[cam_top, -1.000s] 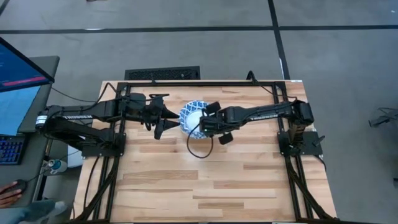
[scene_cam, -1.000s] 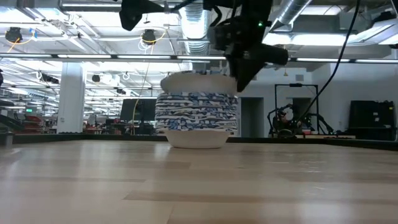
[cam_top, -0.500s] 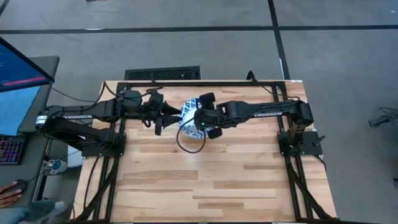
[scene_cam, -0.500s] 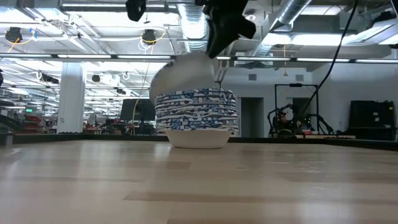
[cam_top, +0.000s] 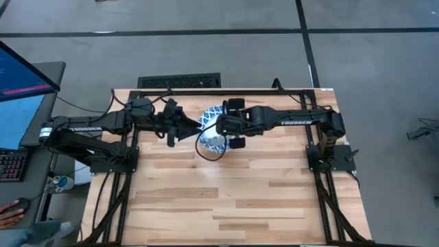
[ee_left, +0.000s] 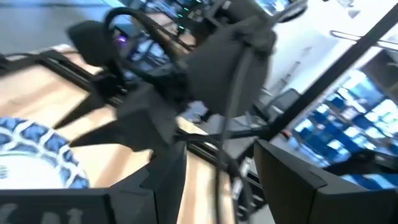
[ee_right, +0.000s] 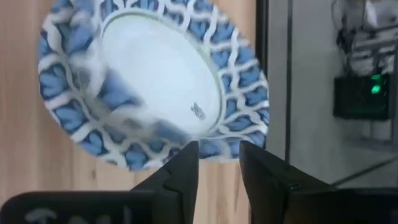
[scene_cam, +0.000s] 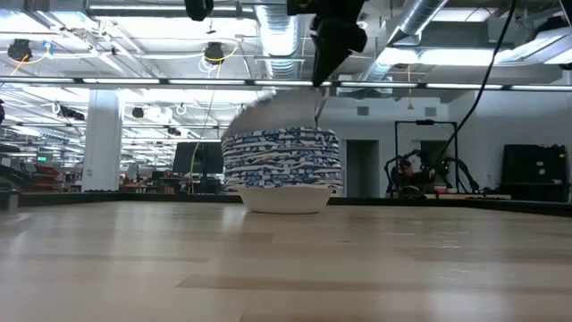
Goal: Nest bowls inside each other
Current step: Stack the white bowl on the stacked white bowls, then return to Home Position
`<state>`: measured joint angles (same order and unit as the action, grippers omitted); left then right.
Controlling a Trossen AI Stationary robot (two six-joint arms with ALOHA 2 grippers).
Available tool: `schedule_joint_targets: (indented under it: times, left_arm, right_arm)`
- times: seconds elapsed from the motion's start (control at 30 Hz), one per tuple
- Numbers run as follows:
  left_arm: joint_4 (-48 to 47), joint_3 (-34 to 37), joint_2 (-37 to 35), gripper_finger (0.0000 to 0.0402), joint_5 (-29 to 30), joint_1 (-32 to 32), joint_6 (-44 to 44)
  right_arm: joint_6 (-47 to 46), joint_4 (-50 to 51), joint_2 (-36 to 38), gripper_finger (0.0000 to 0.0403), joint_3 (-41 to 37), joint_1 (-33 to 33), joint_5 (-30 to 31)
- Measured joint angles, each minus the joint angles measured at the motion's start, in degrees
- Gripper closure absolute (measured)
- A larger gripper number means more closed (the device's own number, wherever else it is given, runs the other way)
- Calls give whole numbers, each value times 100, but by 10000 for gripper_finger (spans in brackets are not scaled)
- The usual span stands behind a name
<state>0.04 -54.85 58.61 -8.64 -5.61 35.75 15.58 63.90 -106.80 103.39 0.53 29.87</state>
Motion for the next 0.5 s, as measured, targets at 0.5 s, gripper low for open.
schedule_joint_targets:
  times: [0.5]
  left_arm:
    - [1930,2,-11,221,-1604,-28,-746]
  right_arm:
    - [-1273,-577,1267,266,-15,299,-2894]
